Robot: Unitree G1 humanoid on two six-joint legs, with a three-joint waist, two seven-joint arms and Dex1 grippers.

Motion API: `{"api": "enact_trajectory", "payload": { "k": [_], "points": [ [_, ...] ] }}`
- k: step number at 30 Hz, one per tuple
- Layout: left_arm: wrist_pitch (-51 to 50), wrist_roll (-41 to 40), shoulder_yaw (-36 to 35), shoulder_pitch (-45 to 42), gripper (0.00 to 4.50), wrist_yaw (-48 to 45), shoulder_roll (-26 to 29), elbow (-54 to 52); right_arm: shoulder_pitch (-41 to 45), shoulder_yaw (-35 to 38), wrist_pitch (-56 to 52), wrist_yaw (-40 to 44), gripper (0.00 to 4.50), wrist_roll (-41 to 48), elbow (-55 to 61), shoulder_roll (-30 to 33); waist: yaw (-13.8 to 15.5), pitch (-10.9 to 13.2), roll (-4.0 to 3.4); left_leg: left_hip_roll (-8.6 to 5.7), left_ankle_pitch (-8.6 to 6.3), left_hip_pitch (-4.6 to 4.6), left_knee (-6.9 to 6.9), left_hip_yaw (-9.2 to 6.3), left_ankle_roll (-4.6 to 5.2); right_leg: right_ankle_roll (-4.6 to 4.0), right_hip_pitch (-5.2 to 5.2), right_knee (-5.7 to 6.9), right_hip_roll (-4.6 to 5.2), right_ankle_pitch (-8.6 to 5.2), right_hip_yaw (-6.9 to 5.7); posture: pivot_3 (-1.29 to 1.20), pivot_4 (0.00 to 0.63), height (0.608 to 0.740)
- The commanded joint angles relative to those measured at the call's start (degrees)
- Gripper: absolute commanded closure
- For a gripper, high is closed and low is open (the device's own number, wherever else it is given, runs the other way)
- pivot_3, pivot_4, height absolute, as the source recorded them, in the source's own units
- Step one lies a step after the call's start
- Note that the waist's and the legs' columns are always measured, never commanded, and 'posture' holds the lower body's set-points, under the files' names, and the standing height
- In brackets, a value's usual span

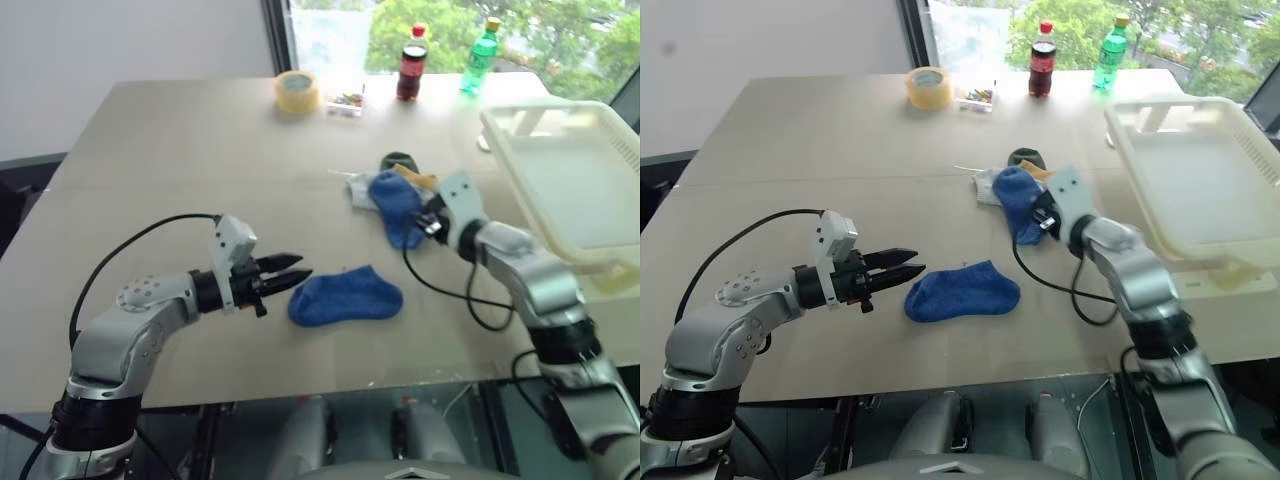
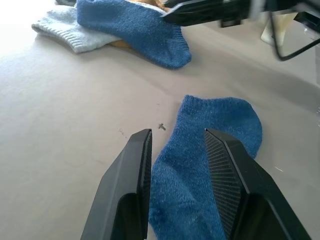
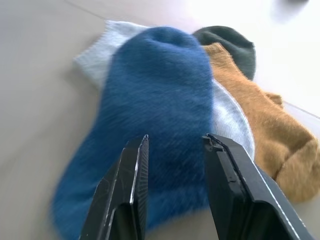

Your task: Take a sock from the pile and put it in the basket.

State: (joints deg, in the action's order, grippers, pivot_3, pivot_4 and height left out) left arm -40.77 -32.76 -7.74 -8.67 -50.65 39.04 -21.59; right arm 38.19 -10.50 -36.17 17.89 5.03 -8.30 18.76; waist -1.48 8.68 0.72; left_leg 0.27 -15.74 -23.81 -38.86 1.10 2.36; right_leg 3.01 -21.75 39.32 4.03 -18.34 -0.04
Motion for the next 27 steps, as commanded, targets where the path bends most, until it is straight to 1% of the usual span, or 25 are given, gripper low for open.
{"api": "enact_trajectory", "payload": {
  "k": [1, 5, 10, 13, 18, 19, 20, 22, 23, 25, 27],
  "points": [
    [1.08, -0.45, -0.96, 0.13, 2.74, 0.96, 0.21, -1.32, 4.69, 1.30, 7.69, -2.15, 2.76, -2.08, -8.23, -2.71, -0.07, 0.00, 0.00, 0.00, 0.00, -0.01, 0.05, 0.00, 0.00, 0.00, 0.00, -0.07, 0.00, 0.00, -0.02, 0.00, 0.150, 0.740],
    [0.96, -4.00, -4.10, 1.87, 2.74, -2.32, 1.72, -1.45, 7.88, 1.32, 11.59, -1.21, 2.76, -2.47, -12.59, -5.41, -0.64, 0.00, -0.01, 0.00, 0.00, -0.01, 0.08, 0.03, 0.00, 0.02, 0.03, -0.15, -0.01, 0.01, -0.09, 0.00, 0.150, 0.740],
    [8.24, -1.92, -6.86, 4.00, 2.74, -4.97, 2.49, 1.91, 7.65, -0.22, 12.96, 2.21, 2.76, -2.61, -10.61, -7.01, -0.85, 0.01, -0.03, 0.04, 0.02, 0.02, 0.17, 0.01, -0.03, 0.02, 0.01, -0.19, -0.01, 0.01, -0.12, 0.00, 0.150, 0.740],
    [11.90, -3.36, -8.18, 4.78, 2.74, -8.10, 1.86, 3.64, 7.64, -1.06, 13.25, 2.83, 2.76, -3.52, -11.04, -7.98, -0.88, 0.01, -0.02, 0.04, 0.02, 0.03, 0.17, 0.03, -0.04, 0.01, 0.02, -0.19, -0.01, 0.01, -0.11, 0.00, 0.150, 0.740],
    [12.29, -7.66, -10.01, 5.06, 2.74, -12.70, 2.53, 4.87, 10.06, -2.40, 16.00, 1.18, 2.76, -6.85, -18.98, -10.76, -0.95, 0.02, -0.03, 0.04, 0.02, 0.04, 0.18, 0.03, -0.04, 0.01, 0.01, -0.20, -0.01, 0.01, -0.12, 0.00, 0.150, 0.740],
    [12.59, -7.85, -10.33, 4.94, 2.22, -12.70, 2.55, 4.93, 10.71, -2.34, 16.10, 0.71, 2.62, -7.58, -19.08, -10.70, -0.86, 0.02, -0.04, 0.04, 0.02, 0.04, 0.18, 0.03, -0.04, 0.01, 0.01, -0.19, 0.00, 0.01, -0.12, 0.00, 0.150, 0.740],
    [13.03, -7.66, -10.63, 4.76, 2.14, -12.32, 2.46, 5.07, 11.22, -1.99, 15.83, 0.32, 2.62, -7.85, -18.64, -10.70, -0.84, 0.02, -0.03, 0.04, 0.02, 0.04, 0.18, 0.02, -0.04, 0.01, 0.01, -0.19, 0.00, 0.01, -0.13, 0.00, 0.150, 0.740],
    [14.92, -5.81, -10.79, 3.82, 1.33, -9.85, 1.40, 6.06, 11.63, -0.60, 14.17, -0.27, 2.62, -7.46, -17.17, -10.98, -0.88, 0.02, -0.04, 0.03, 0.02, 0.04, 0.18, 0.02, -0.04, 0.02, 0.02, -0.19, 0.01, 0.01, -0.12, 0.00, 0.150, 0.740],
    [14.83, -5.72, -10.65, 3.43, 1.05, -9.04, 0.99, 6.42, 11.59, -0.71, 13.89, -0.48, 2.62, -7.95, -16.97, -10.84, -0.85, 0.02, -0.04, 0.03, 0.02, 0.04, 0.18, 0.02, -0.04, 0.01, 0.02, -0.19, 0.01, 0.01, -0.12, 0.00, 0.150, 0.740],
    [14.89, -5.69, -9.86, 3.25, 0.28, -8.68, 0.87, 6.60, 11.19, -1.59, 14.06, -0.23, 2.62, -9.10, -16.54, -10.28, -0.88, 0.01, -0.03, 0.04, 0.03, 0.05, 0.18, 0.00, -0.05, 0.01, 0.02, -0.18, -0.01, 0.01, -0.14, 0.00, 0.150, 0.740],
    [15.23, -5.27, -9.14, 2.49, 0.28, -7.88, 0.44, 6.77, 9.78, -2.34, 12.75, 0.81, 2.62, -10.18, -12.15, -8.84, -0.93, 0.02, -0.04, 0.04, 0.03, 0.05, 0.18, 0.02, -0.05, 0.01, 0.01, -0.17, 0.00, 0.01, -0.12, 0.00, 0.150, 0.740]
  ]
}}
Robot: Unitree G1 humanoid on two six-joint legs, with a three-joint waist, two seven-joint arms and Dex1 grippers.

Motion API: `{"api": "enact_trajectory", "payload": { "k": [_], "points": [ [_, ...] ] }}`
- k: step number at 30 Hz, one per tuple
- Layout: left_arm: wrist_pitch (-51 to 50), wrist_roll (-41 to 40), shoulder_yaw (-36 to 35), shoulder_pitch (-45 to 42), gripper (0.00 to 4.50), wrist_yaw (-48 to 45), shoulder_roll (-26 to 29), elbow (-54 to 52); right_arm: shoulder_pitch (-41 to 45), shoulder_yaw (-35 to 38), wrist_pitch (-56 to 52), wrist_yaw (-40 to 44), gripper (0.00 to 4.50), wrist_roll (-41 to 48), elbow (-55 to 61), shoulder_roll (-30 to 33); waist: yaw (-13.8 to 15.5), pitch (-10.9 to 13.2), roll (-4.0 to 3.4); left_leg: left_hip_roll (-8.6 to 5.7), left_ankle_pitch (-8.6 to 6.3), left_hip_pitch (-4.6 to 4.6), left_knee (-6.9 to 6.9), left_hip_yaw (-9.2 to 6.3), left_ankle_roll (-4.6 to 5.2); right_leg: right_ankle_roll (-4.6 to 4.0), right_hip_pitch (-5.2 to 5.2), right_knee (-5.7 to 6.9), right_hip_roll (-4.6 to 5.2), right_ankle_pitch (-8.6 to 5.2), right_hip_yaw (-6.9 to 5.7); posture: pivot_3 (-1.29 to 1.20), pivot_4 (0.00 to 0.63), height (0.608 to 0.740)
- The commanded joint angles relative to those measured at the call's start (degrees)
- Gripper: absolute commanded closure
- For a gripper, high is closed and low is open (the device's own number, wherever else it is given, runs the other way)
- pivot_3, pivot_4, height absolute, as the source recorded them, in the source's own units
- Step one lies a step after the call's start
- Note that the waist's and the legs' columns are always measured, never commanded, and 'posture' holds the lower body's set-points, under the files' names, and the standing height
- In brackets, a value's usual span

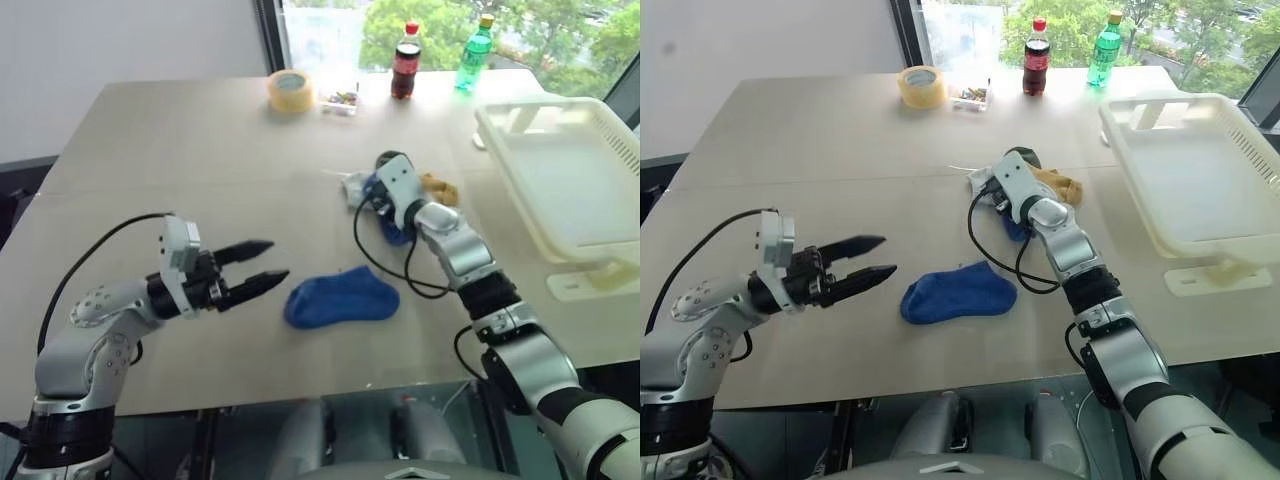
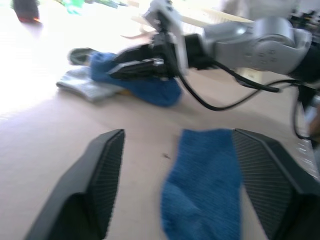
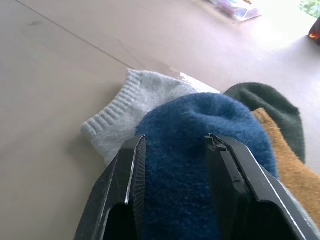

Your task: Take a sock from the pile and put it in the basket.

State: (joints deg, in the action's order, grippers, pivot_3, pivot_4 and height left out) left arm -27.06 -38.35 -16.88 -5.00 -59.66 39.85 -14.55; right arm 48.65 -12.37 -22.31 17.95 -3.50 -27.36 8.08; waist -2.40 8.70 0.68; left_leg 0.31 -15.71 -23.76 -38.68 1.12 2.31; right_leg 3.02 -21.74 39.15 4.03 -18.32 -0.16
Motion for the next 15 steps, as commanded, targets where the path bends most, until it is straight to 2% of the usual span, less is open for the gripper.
{"api": "enact_trajectory", "payload": {
  "k": [1, 4, 7, 10, 15],
  "points": [
    [1.37, 0.28, 0.07, -1.57, 0.28, 1.73, -0.63, -0.25, -1.68, -0.73, -2.38, 1.75, 2.62, -2.01, 10.40, 2.89, 0.08, 0.01, -0.01, 0.00, 0.00, -0.01, 0.01, 0.01, 0.00, 0.00, -0.01, -0.01, 0.00, 0.00, 0.00, 0.00, 0.150, 0.740],
    [1.09, 0.33, 0.18, -2.18, 0.28, 2.80, -1.05, 0.49, -6.76, -1.00, -12.73, 7.89, 2.62, 0.83, 25.62, 6.75, 0.39, 0.00, -0.01, -0.02, 0.00, -0.07, 0.04, -0.04, 0.00, 0.00, -0.01, -0.05, 0.03, 0.00, 0.00, 0.00, 0.150, 0.740],
    [1.13, 0.52, 1.34, -2.27, 0.28, 2.98, -1.50, 0.66, -7.91, 0.63, -18.49, 8.45, 2.62, 4.18, 31.00, 5.00, -0.02, 0.00, 0.00, -0.01, -0.01, -0.07, 0.08, -0.04, 0.01, 0.00, 0.00, -0.10, 0.03, 0.00, 0.04, 0.00, 0.150, 0.740],
    [1.02, 0.62, 2.39, -2.84, 0.28, 3.26, -1.91, 0.49, -6.46, -1.13, -16.94, 7.02, 2.62, 2.21, 27.54, 3.79, -0.19, 0.01, -0.01, 0.04, 0.01, 0.08, 0.14, 0.05, -0.02, 0.00, 0.00, -0.02, -0.03, 0.00, 0.07, 0.00, 0.150, 0.740],
    [0.65, 0.22, 2.47, -3.38, 0.28, 3.79, -1.55, 0.35, -1.05, 0.14, -8.80, 1.96, 2.62, 0.46, 11.16, -0.68, -0.02, 0.01, -0.01, 0.00, 0.07, 0.09, 0.12, 0.01, -0.11, 0.00, -0.03, 0.15, -0.02, 0.00, 0.03, 0.00, 0.150, 0.740]
  ]
}}
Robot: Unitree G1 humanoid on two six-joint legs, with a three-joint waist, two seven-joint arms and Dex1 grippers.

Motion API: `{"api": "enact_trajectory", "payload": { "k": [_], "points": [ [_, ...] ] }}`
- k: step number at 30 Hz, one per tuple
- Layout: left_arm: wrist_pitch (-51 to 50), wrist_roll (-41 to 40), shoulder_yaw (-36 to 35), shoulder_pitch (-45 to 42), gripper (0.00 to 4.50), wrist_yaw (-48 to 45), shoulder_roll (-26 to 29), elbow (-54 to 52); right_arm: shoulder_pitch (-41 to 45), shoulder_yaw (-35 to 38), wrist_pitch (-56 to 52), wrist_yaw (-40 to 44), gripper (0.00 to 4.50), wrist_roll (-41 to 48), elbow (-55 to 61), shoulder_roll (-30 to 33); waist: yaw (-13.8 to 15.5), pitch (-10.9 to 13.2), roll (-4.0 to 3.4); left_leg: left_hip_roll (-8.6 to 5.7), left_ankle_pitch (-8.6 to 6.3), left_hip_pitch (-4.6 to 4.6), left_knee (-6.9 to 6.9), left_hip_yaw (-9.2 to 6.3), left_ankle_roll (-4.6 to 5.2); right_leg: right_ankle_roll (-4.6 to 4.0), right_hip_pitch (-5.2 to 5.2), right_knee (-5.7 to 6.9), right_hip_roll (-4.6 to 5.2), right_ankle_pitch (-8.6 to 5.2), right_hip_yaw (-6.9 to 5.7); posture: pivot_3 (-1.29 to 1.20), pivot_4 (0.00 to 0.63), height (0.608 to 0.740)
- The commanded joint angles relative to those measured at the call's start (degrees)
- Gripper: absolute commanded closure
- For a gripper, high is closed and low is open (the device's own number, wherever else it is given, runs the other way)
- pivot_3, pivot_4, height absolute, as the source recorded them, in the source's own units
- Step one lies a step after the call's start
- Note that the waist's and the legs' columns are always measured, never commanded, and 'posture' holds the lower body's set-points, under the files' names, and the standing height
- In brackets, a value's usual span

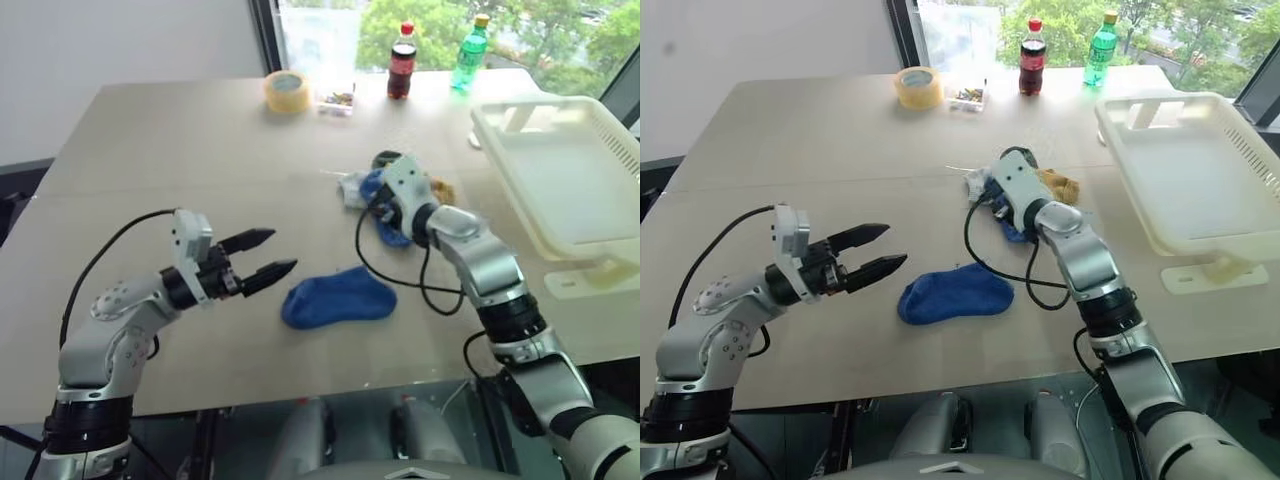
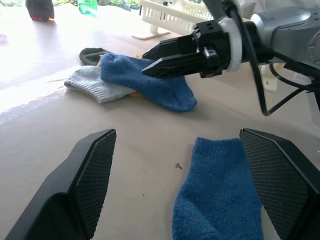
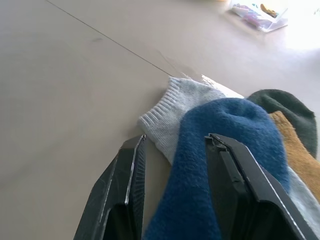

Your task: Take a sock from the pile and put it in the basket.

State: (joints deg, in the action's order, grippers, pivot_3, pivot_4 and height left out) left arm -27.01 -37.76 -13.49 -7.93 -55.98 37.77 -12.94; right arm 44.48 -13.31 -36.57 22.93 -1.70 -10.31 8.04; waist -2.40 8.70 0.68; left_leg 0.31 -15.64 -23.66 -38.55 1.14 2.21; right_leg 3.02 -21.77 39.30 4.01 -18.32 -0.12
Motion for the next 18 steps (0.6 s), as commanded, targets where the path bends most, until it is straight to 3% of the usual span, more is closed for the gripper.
{"api": "enact_trajectory", "payload": {
  "k": [1, 5, 10, 11, 13, 16, 18],
  "points": [
    [0.61, -0.39, -1.01, -0.30, 0.28, 0.13, 0.64, -1.41, 4.05, 0.98, 7.66, -3.98, 2.62, -2.26, -9.13, -0.61, 0.03, 0.00, 0.00, -0.02, 0.00, 0.00, 0.00, 0.00, 0.00, 0.00, -0.01, 0.03, -0.01, 0.00, -0.01, 0.00, 0.150, 0.740],
    [0.32, -0.73, -1.55, 0.81, 0.28, 0.80, 0.83, -2.90, 6.99, 3.05, 14.54, -7.10, 2.62, -2.73, -20.52, -0.76, 0.09, 0.00, 0.00, -0.06, 0.01, -0.02, -0.01, -0.03, -0.01, 0.00, -0.01, -0.01, -0.01, 0.00, -0.06, 0.00, 0.150, 0.740],
    [0.21, -1.13, -1.84, 2.12, 0.28, 1.57, 0.95, -4.52, 7.79, 4.91, 17.85, -6.46, 2.62, -1.55, -25.43, -1.17, -0.12, 0.00, 0.00, -0.02, 0.01, -0.04, 0.03, -0.01, -0.02, 0.00, 0.00, -0.14, -0.01, 0.00, -0.04, 0.00, 0.150, 0.740],
    [0.27, -1.12, -1.92, 2.29, 0.23, 1.61, 0.99, -4.58, 7.70, 4.87, 18.12, -5.89, 3.01, -1.42, -25.67, -1.39, -0.11, 0.00, 0.00, -0.01, 0.02, -0.03, 0.03, -0.01, -0.03, 0.00, 0.00, -0.14, -0.01, 0.00, -0.04, 0.00, 0.150, 0.740],
    [0.34, -1.18, -2.00, 2.45, 0.23, 1.69, 1.07, -4.60, 7.57, 4.72, 18.66, -5.13, 3.39, -1.37, -25.85, -1.74, -0.12, 0.00, 0.00, 0.00, 0.03, -0.03, 0.03, -0.01, -0.04, 0.00, 0.01, -0.12, -0.01, 0.00, -0.04, 0.00, 0.150, 0.740],
    [0.49, -1.22, -1.92, 2.41, 0.23, 2.05, 0.90, -4.52, 6.64, 4.98, 19.19, -3.50, 4.47, -0.29, -23.35, -2.51, -0.09, 0.00, 0.00, 0.00, 0.03, -0.02, 0.02, -0.01, -0.04, 0.00, 0.01, -0.09, -0.01, 0.00, -0.03, 0.00, 0.150, 0.740],
    [0.75, -1.10, -1.76, 2.49, 0.23, 2.14, 0.71, -4.37, 5.89, 4.95, 19.14, -2.00, 4.47, 0.53, -21.02, -2.82, -0.10, 0.00, 0.00, 0.00, 0.03, -0.02, 0.02, -0.01, -0.05, 0.00, 0.00, -0.08, -0.01, 0.00, -0.03, 0.00, 0.150, 0.740]
  ]
}}
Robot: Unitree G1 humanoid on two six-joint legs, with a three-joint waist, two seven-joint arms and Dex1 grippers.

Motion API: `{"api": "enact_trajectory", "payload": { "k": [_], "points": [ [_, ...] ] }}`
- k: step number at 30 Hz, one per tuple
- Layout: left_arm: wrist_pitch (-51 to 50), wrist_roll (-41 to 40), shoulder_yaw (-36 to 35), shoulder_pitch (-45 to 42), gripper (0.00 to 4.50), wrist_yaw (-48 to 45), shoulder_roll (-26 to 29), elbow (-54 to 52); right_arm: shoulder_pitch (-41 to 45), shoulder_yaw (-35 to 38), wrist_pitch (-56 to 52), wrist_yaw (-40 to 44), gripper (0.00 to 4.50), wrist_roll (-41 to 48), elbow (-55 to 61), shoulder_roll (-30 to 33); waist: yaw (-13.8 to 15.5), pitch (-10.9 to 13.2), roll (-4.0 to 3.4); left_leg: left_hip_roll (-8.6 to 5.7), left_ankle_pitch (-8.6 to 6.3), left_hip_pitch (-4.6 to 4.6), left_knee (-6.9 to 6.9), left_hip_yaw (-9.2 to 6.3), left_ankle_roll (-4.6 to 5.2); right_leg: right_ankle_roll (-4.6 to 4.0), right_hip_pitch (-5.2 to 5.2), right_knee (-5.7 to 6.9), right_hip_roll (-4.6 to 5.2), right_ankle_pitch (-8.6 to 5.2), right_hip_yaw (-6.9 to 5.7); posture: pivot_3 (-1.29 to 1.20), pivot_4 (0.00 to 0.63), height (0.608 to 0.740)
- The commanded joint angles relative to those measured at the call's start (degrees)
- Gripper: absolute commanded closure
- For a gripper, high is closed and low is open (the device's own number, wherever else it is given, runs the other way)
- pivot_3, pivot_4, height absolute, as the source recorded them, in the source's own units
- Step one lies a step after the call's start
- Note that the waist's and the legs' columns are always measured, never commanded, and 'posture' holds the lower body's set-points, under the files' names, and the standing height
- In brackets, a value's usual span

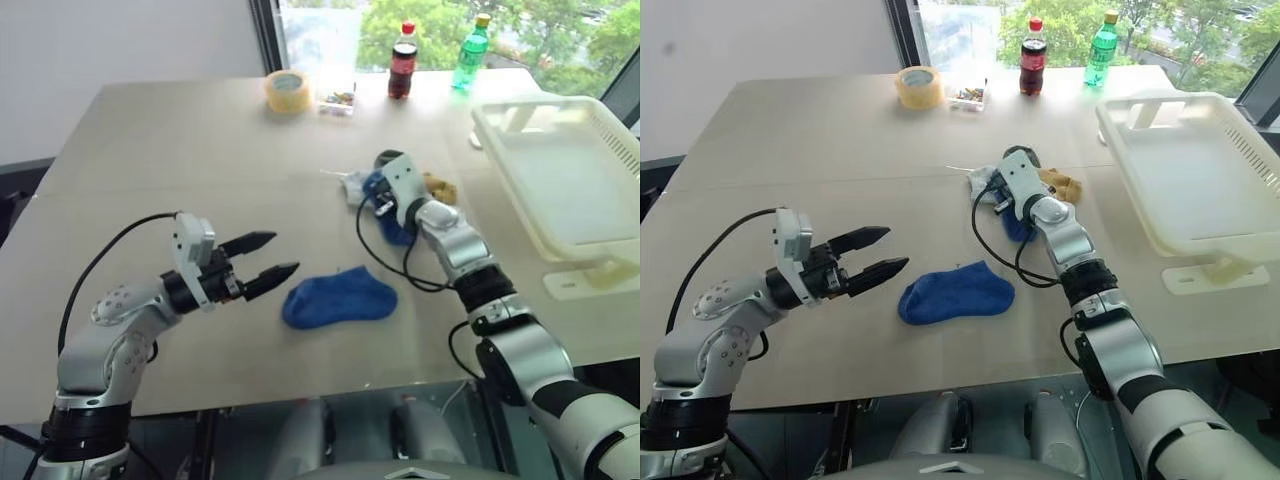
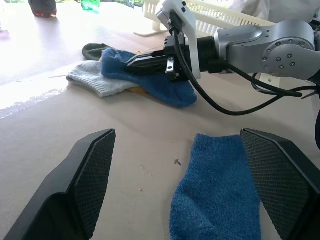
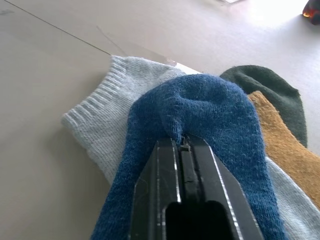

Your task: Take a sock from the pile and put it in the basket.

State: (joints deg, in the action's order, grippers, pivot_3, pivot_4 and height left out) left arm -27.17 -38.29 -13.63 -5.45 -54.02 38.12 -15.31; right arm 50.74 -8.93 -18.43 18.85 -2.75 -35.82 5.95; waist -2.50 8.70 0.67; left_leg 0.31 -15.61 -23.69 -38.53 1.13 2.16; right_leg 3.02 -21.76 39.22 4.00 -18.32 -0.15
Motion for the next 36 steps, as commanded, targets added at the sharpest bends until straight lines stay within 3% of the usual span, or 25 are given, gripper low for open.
{"api": "enact_trajectory", "payload": {
  "k": [1, 8, 15, 19, 22, 25, 29, 36],
  "points": [
    [0.99, -0.59, -1.58, 0.11, 0.23, 0.25, 0.26, -2.01, -0.97, 0.26, 0.76, 3.42, 4.47, 2.15, 6.29, -0.86, -0.03, 0.00, 0.00, 0.00, 0.00, 0.00, 0.00, 0.00, 0.00, 0.00, 0.00, 0.00, 0.00, 0.00, 0.00, 0.00, 0.150, 0.740],
    [1.19, -0.94, -2.30, 0.04, 0.23, 0.74, -0.05, -0.41, -5.58, -7.57, -0.32, 19.33, 4.47, 6.56, 19.95, -2.19, 0.00, 0.00, 0.00, 0.01, 0.00, -0.01, 0.03, -0.01, 0.00, 0.00, -0.01, -0.03, 0.00, 0.00, -0.01, 0.00, 0.150, 0.740],
    [0.22, -1.54, -5.42, 2.84, 0.23, -0.03, 1.63, 0.25, -1.61, -16.01, 9.27, 24.18, 4.47, 1.42, 9.74, -6.37, -0.02, 0.00, -0.01, 0.02, 0.00, 0.03, 0.02, -0.02, -0.01, 0.00, -0.03, 0.02, -0.03, 0.00, -0.02, 0.00, 0.150, 0.740],
    [-0.17, -1.51, -6.39, 5.47, 0.23, -0.76, 2.28, -0.13, 0.53, -18.13, 15.21, 22.46, 4.47, -2.30, 1.51, -9.30, -0.04, 0.00, 0.00, 0.01, 0.01, 0.03, 0.00, -0.03, -0.02, 0.00, -0.02, 0.02, -0.01, 0.00, -0.03, 0.00, 0.150, 0.740],
    [0.32, -0.84, -6.59, 6.06, 0.23, -0.04, 2.29, 0.33, -0.78, -18.04, 17.18, 23.40, 3.59, -3.21, 1.98, -8.10, 0.12, 0.00, 0.00, 0.01, 0.02, 0.03, 0.01, -0.05, -0.04, 0.00, -0.03, 0.01, -0.01, 0.00, -0.04, 0.00, 0.150, 0.740],
    [0.29, 1.37, -4.46, 4.61, 0.23, 2.61, 1.54, 1.24, -4.57, -15.06, 10.84, 24.28, 2.33, -0.78, 13.21, -5.15, 0.29, -0.01, 0.02, 0.00, 0.02, 0.02, -0.01, -0.16, -0.04, 0.00, 0.00, -0.07, 0.04, 0.00, -0.15, 0.00, 0.150, 0.740],
    [0.93, 6.74, 1.54, -0.17, 0.23, 7.26, -1.24, 4.61, -9.81, -10.76, -4.44, 28.32, 2.33, 4.73, 32.26, 1.31, 0.38, -0.01, 0.02, 0.00, 0.02, -0.02, -0.01, -0.19, -0.04, 0.00, 0.01, -0.05, 0.05, 0.00, -0.13, 0.00, 0.150, 0.740],
    [3.58, 17.86, 9.24, -10.39, 0.23, 12.57, -3.68, 17.20, -15.69, -6.41, -27.56, 21.18, 2.33, 6.00, 43.60, 5.13, 1.33, -0.03, 0.00, -0.01, 0.02, -0.03, 0.00, -0.17, -0.04, -0.01, -0.03, 0.13, 0.02, 0.00, -0.10, 0.00, 0.150, 0.740]
  ]
}}
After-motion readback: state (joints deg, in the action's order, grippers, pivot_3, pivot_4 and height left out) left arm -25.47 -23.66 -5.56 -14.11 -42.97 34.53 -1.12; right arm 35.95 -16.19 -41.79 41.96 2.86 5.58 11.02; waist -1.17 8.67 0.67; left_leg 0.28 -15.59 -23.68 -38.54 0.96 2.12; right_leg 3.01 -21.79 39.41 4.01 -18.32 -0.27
